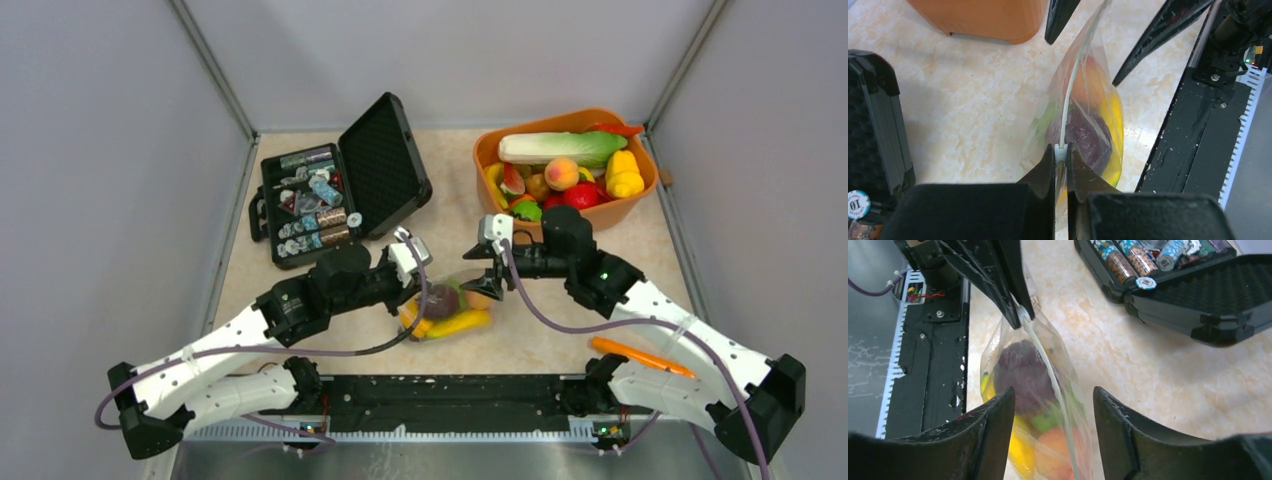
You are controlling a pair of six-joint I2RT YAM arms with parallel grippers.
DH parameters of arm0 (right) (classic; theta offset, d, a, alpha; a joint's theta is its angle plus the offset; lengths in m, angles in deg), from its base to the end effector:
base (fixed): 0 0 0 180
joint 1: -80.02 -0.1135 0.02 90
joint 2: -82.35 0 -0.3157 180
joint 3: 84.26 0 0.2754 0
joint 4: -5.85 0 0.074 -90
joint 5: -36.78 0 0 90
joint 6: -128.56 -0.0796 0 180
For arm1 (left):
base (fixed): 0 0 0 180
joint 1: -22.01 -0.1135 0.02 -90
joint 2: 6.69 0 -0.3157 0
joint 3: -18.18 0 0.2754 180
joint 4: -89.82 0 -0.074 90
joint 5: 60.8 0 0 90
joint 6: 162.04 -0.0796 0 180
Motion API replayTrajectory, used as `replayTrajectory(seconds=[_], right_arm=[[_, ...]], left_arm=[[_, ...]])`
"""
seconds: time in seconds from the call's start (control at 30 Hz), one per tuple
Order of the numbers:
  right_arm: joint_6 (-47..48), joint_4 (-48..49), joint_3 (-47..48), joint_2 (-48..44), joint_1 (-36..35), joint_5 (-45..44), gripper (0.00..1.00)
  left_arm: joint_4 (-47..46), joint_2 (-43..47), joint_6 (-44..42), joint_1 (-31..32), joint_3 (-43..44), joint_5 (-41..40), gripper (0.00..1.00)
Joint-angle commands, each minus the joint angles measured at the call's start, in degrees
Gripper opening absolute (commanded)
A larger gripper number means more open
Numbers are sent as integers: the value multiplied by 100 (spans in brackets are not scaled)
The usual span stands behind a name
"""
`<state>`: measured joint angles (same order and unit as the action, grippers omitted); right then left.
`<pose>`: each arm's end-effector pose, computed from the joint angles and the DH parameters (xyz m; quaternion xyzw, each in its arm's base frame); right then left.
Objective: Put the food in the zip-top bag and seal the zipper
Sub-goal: Zip the zipper food storage bag at the center of the board.
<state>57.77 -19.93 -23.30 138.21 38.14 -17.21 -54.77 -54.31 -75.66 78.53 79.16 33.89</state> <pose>0.1524 0.1995 0.3504 -0.5489 0.5844 0.3556 0.4803 0.1144 -0.1848 0.3528 0.4350 0.7056 -0.2791 0.4848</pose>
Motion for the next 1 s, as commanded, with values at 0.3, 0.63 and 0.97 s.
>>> replayTrajectory(seconds=[0.3,0.63,0.97], right_arm=[[271,-174,638,413,-318,393,58],[408,-258,788,744,-394,494,38],[323,122,615,646,-418,560,0]], left_arm=[[-318,-536,-1,-9,679,622,0],[-294,-549,26,-9,664,705,0],[-213,-289,42,-9,367,426,0]])
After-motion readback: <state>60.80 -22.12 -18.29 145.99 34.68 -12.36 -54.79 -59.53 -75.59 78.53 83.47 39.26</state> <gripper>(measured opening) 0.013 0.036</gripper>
